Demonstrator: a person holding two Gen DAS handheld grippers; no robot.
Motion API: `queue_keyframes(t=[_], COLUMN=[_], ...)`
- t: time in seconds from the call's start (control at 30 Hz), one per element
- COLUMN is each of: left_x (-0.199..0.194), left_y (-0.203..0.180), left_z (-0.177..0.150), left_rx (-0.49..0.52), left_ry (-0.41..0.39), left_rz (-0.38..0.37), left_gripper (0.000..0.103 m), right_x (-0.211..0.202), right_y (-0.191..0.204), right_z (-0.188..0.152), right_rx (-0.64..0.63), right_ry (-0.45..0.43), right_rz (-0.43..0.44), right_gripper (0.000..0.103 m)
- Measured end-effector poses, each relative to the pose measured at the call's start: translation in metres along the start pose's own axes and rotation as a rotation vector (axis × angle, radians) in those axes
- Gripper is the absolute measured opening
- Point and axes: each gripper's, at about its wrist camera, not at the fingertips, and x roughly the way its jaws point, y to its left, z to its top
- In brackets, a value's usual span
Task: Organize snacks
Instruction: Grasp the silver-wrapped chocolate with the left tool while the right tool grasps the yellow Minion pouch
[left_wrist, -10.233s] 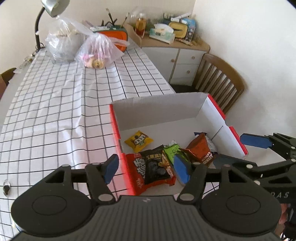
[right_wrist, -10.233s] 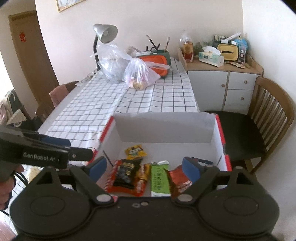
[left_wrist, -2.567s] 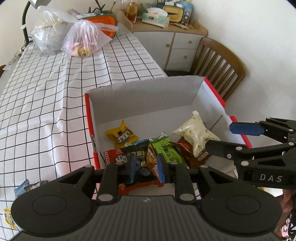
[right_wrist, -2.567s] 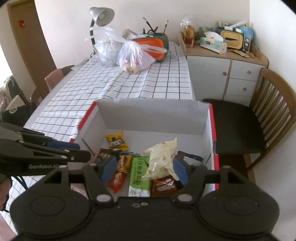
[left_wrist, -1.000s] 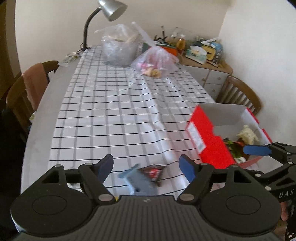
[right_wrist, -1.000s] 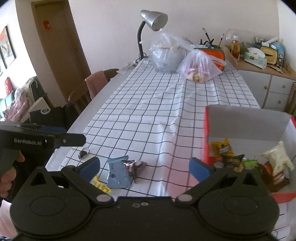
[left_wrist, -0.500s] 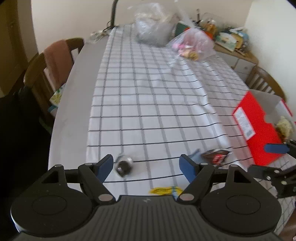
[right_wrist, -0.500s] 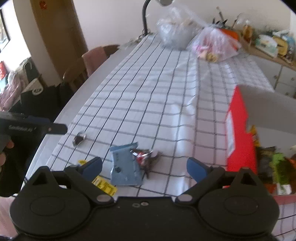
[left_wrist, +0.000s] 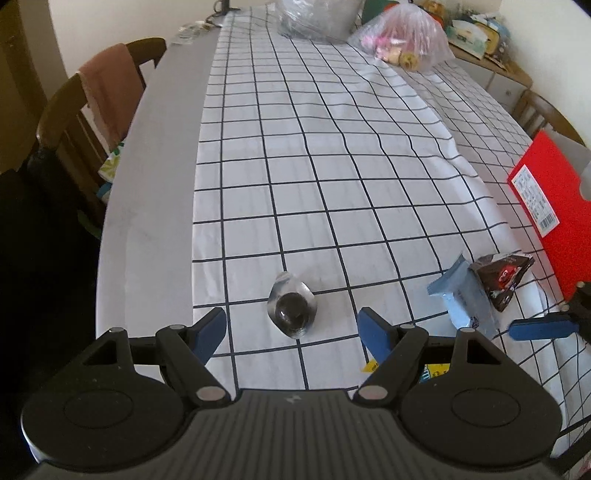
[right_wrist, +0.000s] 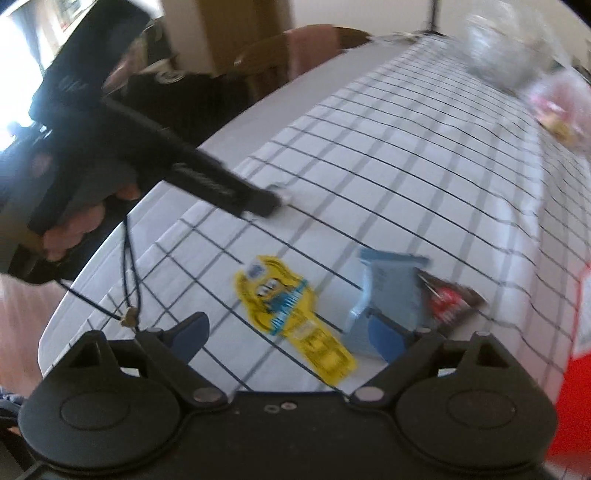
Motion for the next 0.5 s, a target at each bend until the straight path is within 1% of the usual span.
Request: queue_keyframes(t=[0.07,0.17,0.27,0.3,0.37,0.5], left_x=[0.003,0.01,0.015,0.017,0.022,0.031], left_y=[0.001,0.001,0.0,0.0,0.002,0.007], left_z=[0.002,0.004,0.005,0.006,0.008,0.01], left_rx=[0.002,0.015,0.032,0.035,0.032,0.024], left_ry=[0.005,0.021,0.035,0.042,0.063,0.086], left_rz=[-0.008,-0.018,-0.027,-0.032,-0.043,-0.047], left_gripper=[0.078,0.077,0.076,0.074,0.065,0.06], right_x=[0.007,0.019,0.028,0.031,0.034,0.043], right_y=[0.006,0.01,0.012,0.012,0.011,0.011], right_z=[0.006,0.012,0.015,0.017,0.019,0.023], right_rx=[-0.029,-0.072,-0.1,-0.108,-0.12,-0.14], right_ry=[0.004,0.026,0.041,0.043,0.047,0.077], right_rz=[0.011,0.009,0.011,0.009,0.008,0.001], right_gripper=[0.091,0.083,0.081,0.081,0.079,0.077])
